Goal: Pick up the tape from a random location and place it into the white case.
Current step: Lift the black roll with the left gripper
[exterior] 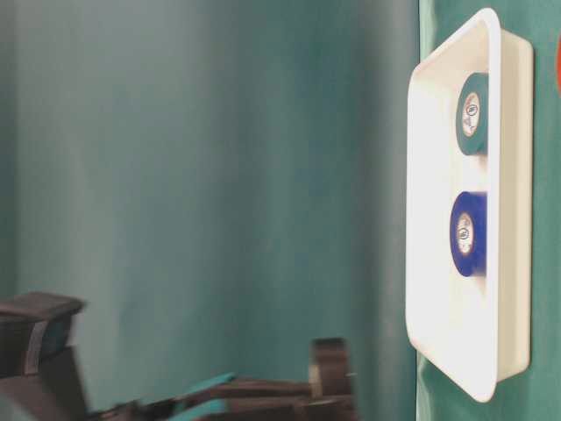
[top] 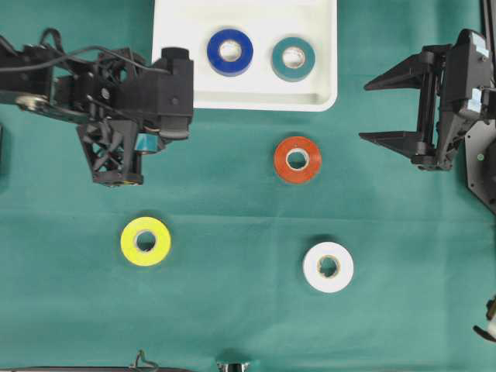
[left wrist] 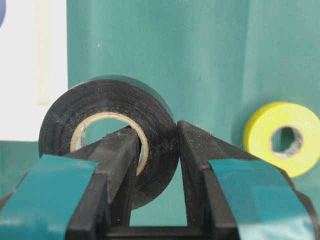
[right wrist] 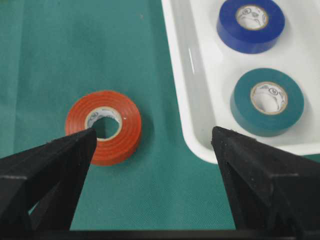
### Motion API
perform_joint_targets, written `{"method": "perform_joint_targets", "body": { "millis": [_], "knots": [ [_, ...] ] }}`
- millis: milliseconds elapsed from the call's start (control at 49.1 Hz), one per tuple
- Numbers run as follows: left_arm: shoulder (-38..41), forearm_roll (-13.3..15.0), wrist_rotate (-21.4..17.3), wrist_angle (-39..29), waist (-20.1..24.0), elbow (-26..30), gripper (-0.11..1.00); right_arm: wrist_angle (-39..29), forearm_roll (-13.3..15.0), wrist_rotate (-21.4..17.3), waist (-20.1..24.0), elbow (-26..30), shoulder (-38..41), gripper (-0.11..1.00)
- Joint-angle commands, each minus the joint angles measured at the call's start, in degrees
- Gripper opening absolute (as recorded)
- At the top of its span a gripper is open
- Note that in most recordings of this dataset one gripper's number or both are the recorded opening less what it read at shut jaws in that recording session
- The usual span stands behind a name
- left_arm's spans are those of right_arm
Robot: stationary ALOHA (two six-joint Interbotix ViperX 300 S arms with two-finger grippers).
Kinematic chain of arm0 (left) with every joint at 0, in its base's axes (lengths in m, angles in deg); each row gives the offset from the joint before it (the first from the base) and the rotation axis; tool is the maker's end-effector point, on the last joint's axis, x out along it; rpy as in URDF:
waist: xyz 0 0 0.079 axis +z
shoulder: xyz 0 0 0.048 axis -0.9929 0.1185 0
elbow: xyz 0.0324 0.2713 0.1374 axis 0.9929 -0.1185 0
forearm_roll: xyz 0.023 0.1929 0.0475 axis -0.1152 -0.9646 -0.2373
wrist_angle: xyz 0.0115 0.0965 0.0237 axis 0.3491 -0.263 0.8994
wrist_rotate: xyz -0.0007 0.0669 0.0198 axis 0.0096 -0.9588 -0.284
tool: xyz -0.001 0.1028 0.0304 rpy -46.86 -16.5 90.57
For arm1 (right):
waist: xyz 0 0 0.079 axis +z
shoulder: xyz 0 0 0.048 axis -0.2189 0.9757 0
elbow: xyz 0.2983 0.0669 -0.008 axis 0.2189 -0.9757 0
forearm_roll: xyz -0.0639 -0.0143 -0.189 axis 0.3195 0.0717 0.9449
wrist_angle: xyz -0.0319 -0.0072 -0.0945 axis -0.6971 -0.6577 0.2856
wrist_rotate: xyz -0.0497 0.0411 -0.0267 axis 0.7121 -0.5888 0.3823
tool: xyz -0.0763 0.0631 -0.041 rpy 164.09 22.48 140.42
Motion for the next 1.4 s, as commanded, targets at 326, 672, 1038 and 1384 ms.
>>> {"method": "perform_joint_targets", "body": {
  "millis": [326, 672, 1038, 1384],
  "knots": [
    [-3.3, -0.4, 0.0, -3.2, -0.1, 3.3, 0.19, 0.3, 0.0, 0.0, 0.0, 0.8, 0.0, 0.90],
    [-3.4, -0.4, 0.0, -3.2, -0.1, 3.3, 0.19, 0.4, 0.0, 0.0, 0.0, 0.8, 0.0, 0.90],
    [-3.4, -0.4, 0.2, -3.2, -0.1, 3.2, 0.19, 0.3, 0.0, 0.0, 0.0, 1.0, 0.0, 0.90],
    [-3.2, -0.4, 0.2, -3.1, 0.3, 3.2, 0.19, 0.3, 0.0, 0.0, -0.1, 1.0, 0.1, 0.90]
  ]
}}
